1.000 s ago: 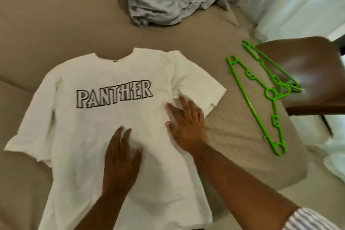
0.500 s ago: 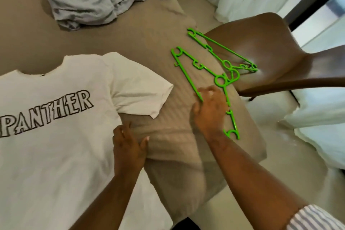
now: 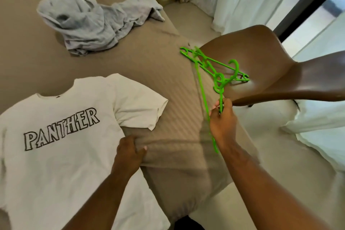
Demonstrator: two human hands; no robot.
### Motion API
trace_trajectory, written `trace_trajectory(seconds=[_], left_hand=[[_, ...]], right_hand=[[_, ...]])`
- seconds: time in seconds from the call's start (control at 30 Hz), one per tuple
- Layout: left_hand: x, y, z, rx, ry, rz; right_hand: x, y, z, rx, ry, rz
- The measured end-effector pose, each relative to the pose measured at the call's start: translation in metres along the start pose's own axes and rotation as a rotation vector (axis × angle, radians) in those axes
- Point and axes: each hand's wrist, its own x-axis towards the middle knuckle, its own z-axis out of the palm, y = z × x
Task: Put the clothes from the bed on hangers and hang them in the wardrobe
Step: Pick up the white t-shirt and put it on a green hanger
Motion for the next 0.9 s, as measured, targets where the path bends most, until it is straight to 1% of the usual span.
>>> trace_trajectory(seconds=[0.03,0.1,0.17,0.23,0.27,0.33,0.4,0.47,0.57,0.67,0.73,0.8,0.83,0.87,0.9], left_hand=[[-0.005,0.009,-0.003,-0.054,0.007,0.027],[-0.015,0.03,-0.009,-0.221,-0.007,0.045],[-0.024,0.049,-0.015,-0.485,-0.08,0.004],[-0.031,0.059,-0.016,-0.775,-0.177,-0.017],[-0.034,0.062,-0.018,-0.875,-0.194,-0.008],[-0.039,0.054,-0.027,-0.957,-0.117,0.027],[-0.041,0.034,-0.041,-0.956,0.02,0.026],[-0.042,0.007,-0.06,-0.982,0.073,-0.007],[-0.043,-0.034,-0.092,-0.933,0.086,0.015],[-0.038,-0.079,-0.119,-0.846,0.053,0.044],[-0.032,-0.105,-0.131,-0.772,0.02,0.051],[-0.024,-0.13,-0.138,-0.703,0.038,0.075],[-0.019,-0.144,-0.141,-0.662,0.103,0.084],[-0.014,-0.159,-0.145,-0.597,0.222,0.074],[-0.009,-0.178,-0.148,-0.511,0.389,0.02]], right_hand=[[-0.006,-0.008,-0.004,0.102,-0.004,0.002],[-0.021,-0.026,-0.006,0.319,-0.077,0.012],[-0.039,-0.044,0.001,0.498,-0.232,0.082],[-0.062,-0.059,0.014,0.689,-0.43,0.231],[-0.075,-0.065,0.022,0.768,-0.521,0.307],[-0.104,-0.073,0.042,0.834,-0.659,0.386],[-0.13,-0.08,0.059,0.831,-0.745,0.42],[-0.151,-0.088,0.079,0.848,-0.806,0.454],[-0.175,-0.1,0.109,0.952,-0.854,0.502],[-0.194,-0.11,0.142,0.948,-0.84,0.513],[-0.204,-0.112,0.165,0.995,-0.835,0.543],[-0.21,-0.112,0.186,1.027,-0.837,0.536],[-0.212,-0.113,0.195,1.022,-0.825,0.522],[-0.21,-0.114,0.203,1.001,-0.802,0.511],[-0.209,-0.114,0.212,0.946,-0.762,0.508]])
